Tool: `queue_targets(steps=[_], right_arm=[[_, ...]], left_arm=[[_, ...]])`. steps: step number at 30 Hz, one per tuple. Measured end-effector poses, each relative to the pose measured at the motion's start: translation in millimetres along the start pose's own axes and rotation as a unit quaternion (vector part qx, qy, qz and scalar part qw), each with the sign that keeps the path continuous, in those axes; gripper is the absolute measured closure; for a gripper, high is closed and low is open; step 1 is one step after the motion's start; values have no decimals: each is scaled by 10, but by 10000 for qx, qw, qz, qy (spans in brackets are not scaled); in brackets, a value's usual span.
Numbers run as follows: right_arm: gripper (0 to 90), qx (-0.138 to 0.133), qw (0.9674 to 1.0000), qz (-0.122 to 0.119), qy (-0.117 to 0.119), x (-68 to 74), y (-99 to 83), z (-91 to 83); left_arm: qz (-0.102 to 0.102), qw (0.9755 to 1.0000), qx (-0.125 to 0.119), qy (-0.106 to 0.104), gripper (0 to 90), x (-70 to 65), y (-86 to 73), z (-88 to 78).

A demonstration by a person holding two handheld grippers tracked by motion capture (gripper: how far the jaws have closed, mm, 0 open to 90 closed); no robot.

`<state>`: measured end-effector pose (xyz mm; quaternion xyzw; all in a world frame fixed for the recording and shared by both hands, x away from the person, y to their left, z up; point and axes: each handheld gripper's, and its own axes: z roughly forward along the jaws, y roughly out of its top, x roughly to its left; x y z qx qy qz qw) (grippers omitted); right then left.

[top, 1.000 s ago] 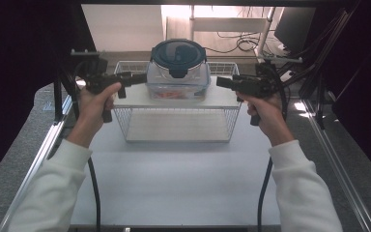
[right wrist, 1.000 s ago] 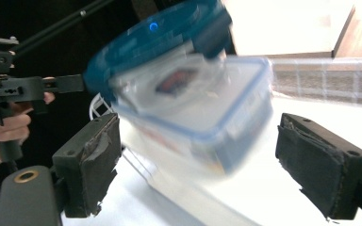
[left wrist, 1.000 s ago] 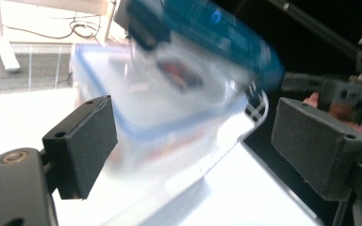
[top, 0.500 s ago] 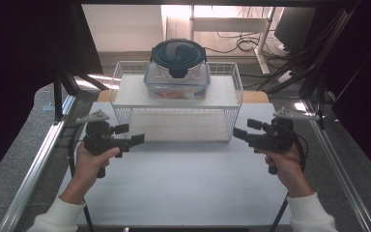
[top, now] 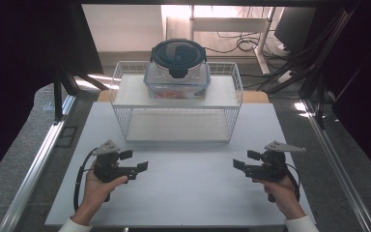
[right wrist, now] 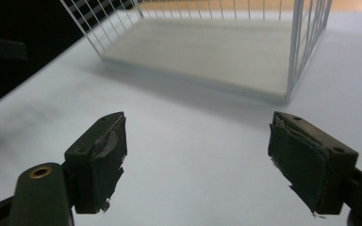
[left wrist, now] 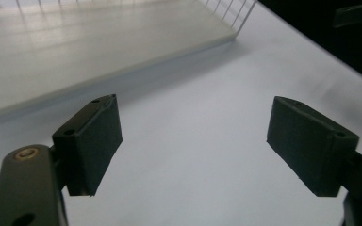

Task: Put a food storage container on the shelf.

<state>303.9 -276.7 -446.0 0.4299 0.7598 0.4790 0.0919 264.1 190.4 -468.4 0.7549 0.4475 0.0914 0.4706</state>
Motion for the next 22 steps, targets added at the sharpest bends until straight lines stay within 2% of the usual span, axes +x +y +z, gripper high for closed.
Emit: queue_targets(steps=[1, 3, 14, 22], right_arm=[[200, 53, 10000, 52, -13, -21, -47, 20], [200, 70, 10000, 47, -42, -29, -62, 26], [198, 57, 9999, -20, -86, 6, -62, 42], [169, 104, 9998, -95, -166, -36, -79, 57]], left_arm=[[63, 9998, 191, 21, 173, -13, -59, 58], [89, 9996, 260, 91, 174, -18, -92, 85], [-115, 9997, 206, 69, 176, 58, -103, 67], [-80, 9993, 224, 276, 176, 118, -119, 91]])
